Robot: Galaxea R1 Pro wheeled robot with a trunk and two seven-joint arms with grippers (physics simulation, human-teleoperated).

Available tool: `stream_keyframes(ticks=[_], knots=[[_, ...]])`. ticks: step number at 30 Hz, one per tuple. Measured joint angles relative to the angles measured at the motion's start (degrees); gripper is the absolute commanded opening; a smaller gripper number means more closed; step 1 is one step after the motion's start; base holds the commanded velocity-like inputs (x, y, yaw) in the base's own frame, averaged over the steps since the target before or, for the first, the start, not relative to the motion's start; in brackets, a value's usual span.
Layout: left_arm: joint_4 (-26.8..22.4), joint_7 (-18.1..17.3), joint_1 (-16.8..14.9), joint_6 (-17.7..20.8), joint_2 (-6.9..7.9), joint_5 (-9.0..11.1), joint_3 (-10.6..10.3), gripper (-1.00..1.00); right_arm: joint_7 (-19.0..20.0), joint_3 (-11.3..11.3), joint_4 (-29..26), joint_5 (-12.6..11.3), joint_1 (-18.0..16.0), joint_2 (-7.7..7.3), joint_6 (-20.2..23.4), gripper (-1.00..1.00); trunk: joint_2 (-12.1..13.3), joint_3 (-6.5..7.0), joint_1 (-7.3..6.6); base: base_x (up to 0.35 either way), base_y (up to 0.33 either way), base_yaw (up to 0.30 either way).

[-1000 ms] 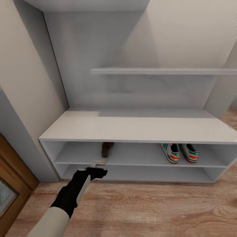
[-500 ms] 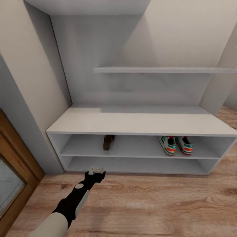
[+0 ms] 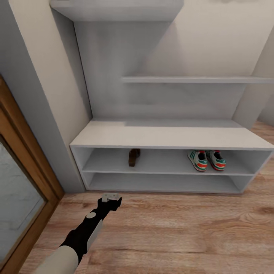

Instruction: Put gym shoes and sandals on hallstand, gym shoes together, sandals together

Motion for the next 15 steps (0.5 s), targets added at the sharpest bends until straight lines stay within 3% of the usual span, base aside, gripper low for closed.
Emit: stream_keyframes(ticks=[7,15], knots=[[0.0,0.0,0.0,0.0,-0.05,0.0,0.0,1.00,0.0,0.0,0.0,1.0,0.0,0.04,0.0,-1.00,0.0,0.00,0.00,-0.010,0.296,0.000],[0.0,0.0,0.0,0.0,-0.09,0.0,0.0,1.00,0.0,0.0,0.0,1.5,0.0,0.08,0.1,-1.00,0.0,0.00,0.03,-0.262,0.019,0.000]])
